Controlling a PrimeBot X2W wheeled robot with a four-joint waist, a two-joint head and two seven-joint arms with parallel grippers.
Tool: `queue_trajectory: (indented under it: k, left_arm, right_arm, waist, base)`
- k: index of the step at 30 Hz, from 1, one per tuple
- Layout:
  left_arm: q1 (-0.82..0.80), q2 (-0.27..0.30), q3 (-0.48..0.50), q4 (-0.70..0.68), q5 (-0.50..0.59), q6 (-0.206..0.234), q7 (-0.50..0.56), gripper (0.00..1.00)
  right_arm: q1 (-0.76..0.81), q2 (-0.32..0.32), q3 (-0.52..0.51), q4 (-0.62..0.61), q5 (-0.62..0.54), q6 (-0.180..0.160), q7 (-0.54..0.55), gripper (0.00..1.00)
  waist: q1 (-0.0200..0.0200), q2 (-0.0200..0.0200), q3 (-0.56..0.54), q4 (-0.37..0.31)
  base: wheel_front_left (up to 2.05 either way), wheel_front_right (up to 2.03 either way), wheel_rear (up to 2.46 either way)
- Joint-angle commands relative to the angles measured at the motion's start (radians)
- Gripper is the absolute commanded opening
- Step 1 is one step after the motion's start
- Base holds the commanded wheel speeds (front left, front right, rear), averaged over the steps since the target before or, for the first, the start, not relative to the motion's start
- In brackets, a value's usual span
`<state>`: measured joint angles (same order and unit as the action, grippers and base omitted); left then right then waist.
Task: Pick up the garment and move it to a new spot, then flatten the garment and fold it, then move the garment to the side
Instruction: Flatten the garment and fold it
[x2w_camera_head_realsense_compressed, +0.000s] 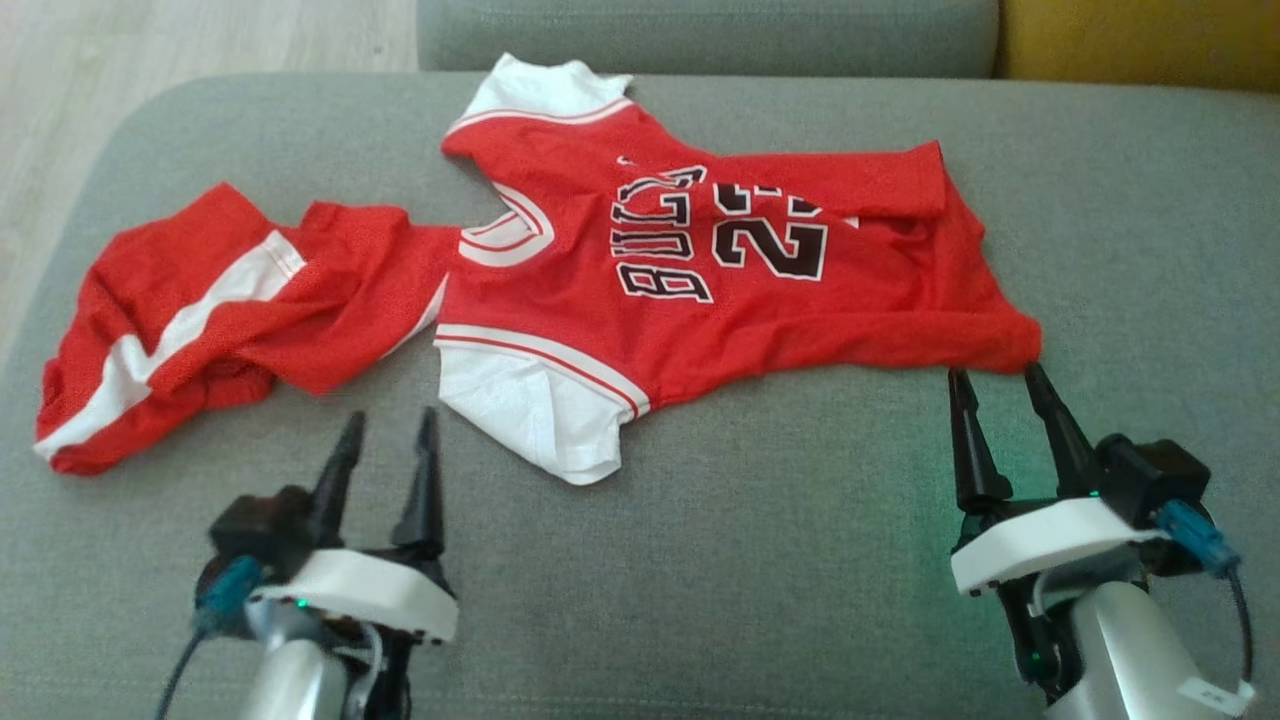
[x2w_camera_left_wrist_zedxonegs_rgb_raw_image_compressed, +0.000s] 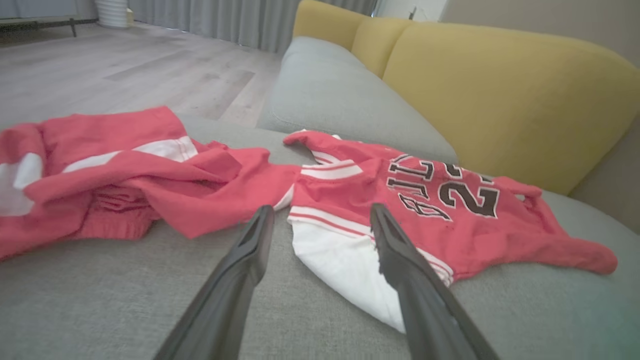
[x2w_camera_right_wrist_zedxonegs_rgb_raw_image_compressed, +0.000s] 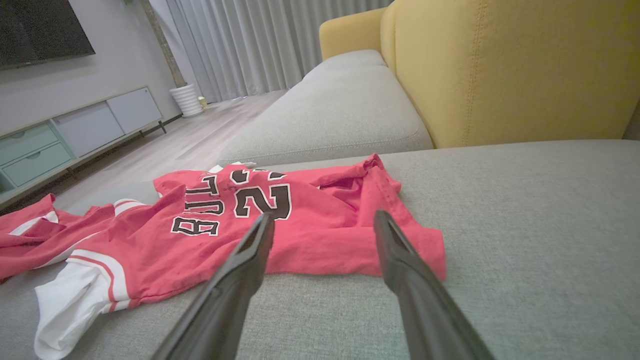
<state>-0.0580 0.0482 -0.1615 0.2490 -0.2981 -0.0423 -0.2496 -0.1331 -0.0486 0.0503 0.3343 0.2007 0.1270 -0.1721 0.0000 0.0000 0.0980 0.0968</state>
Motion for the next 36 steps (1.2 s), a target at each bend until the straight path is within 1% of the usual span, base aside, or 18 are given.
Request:
queue_trajectory:
  k: [1,5,8,9,14,19,23,34,35,36]
  left_arm:
    - [-0.071,0.004,0.004,0.005,0.031,-0.019,-0.012,1.00]
    - [-0.148,0.029,-0.053,0.100,0.084,-0.048,-0.011,1.00]
    - [-0.226,0.052,-0.106,0.178,0.117,-0.065,0.021,1.00]
    - [-0.226,0.052,-0.106,0.178,0.117,-0.065,0.021,1.00]
    - [-0.343,0.089,-0.172,0.283,0.146,-0.080,0.074,1.00]
    - [-0.419,0.130,-0.207,0.374,0.185,-0.080,0.111,1.00]
    - [-0.449,0.138,-0.211,0.425,0.190,-0.074,0.124,1.00]
    - [-0.486,0.129,-0.238,0.488,0.184,-0.076,0.093,1.00]
    - [-0.489,0.129,-0.241,0.493,0.183,-0.077,0.090,0.41]
    - [-0.490,0.128,-0.244,0.498,0.182,-0.077,0.088,0.05]
  right_arm:
    - [-0.038,-0.002,0.025,-0.042,-0.011,0.004,0.005,1.00]
    - [-0.053,-0.002,0.026,-0.057,-0.020,0.004,0.011,1.00]
    - [-0.060,-0.002,0.023,-0.064,-0.026,0.004,0.013,1.00]
    - [-0.060,-0.002,0.023,-0.064,-0.026,0.004,0.013,1.00]
    - [-0.074,-0.002,0.029,-0.068,-0.031,0.004,0.013,1.00]
    - [-0.087,-0.002,0.034,-0.062,-0.027,0.004,0.007,1.00]
    - [-0.091,-0.002,0.032,-0.052,-0.024,0.004,0.001,1.00]
    - [-0.100,-0.002,0.036,-0.031,-0.020,0.004,-0.009,1.00]
    - [-0.100,-0.002,0.037,-0.029,-0.020,0.004,-0.009,1.00]
    - [-0.101,-0.002,0.037,-0.027,-0.020,0.004,-0.009,1.00]
  waist:
    - [0.0000,0.0000,0.025,-0.012]
    - [0.0000,0.0000,0.065,-0.032]
    - [0.0000,0.0000,0.095,-0.046]
    - [0.0000,0.0000,0.095,-0.046]
    - [0.0000,0.0000,0.134,-0.072]
    - [0.0000,0.0000,0.153,-0.092]
    - [0.0000,0.0000,0.154,-0.102]
    - [0.0000,0.0000,0.154,-0.112]
    - [0.0000,0.0000,0.153,-0.112]
    - [0.0000,0.0000,0.153,-0.112]
  base:
    - [0.00,0.00,0.00]
    - [0.00,0.00,0.00]
    - [0.00,0.00,0.00]
    - [0.00,0.00,0.00]
    - [0.00,0.00,0.00]
    - [0.00,0.00,0.00]
    - [0.00,0.00,0.00]
    - [0.00,0.00,0.00]
    - [0.00,0.00,0.00]
    - [0.00,0.00,0.00]
